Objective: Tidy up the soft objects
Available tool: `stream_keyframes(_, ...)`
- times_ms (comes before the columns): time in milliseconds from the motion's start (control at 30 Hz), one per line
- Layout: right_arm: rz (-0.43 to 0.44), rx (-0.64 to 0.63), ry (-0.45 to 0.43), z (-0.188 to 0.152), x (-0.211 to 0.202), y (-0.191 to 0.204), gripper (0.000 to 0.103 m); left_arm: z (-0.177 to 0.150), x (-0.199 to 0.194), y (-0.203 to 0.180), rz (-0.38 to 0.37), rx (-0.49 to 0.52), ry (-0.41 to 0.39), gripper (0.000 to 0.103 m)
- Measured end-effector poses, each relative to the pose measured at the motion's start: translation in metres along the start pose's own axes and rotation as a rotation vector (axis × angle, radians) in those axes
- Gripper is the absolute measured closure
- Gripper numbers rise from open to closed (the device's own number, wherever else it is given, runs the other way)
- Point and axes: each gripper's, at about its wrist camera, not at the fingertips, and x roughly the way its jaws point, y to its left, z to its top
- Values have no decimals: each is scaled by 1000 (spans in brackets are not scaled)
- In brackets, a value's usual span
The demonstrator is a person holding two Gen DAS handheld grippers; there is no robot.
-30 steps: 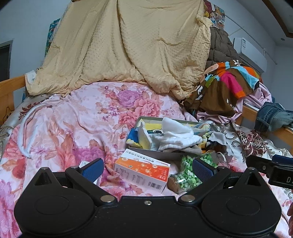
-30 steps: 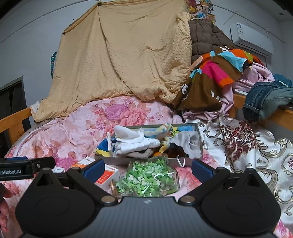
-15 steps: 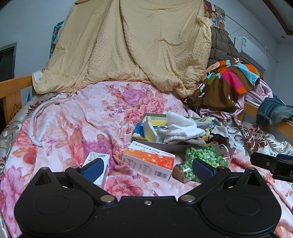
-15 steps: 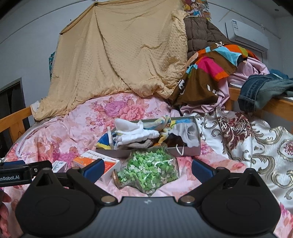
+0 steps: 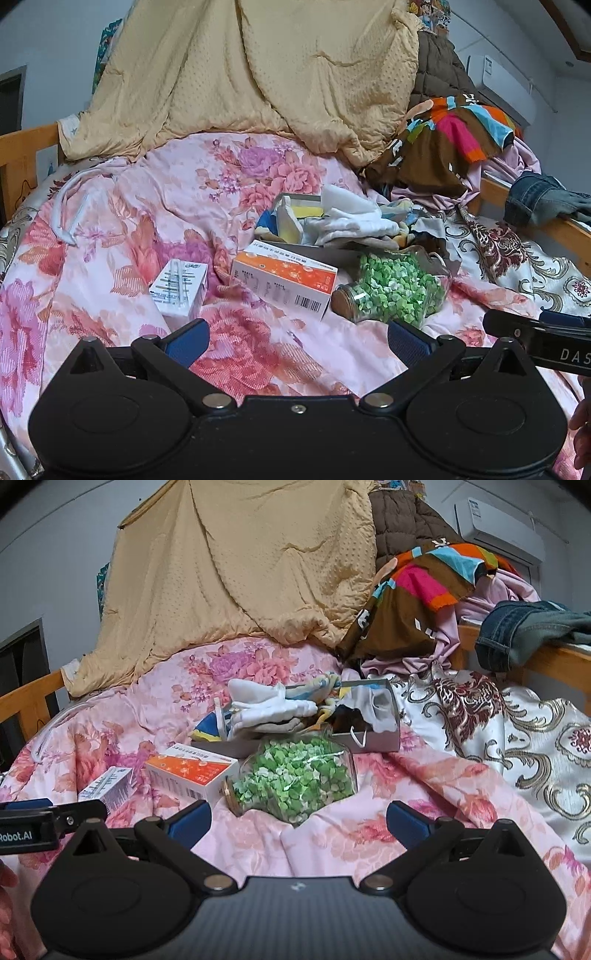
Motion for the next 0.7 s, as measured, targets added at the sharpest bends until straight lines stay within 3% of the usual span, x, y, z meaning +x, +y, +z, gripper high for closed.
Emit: stream_keyframes(700,-2,10,52,-11,7,3,0,-10,10,3,42,8,47,1)
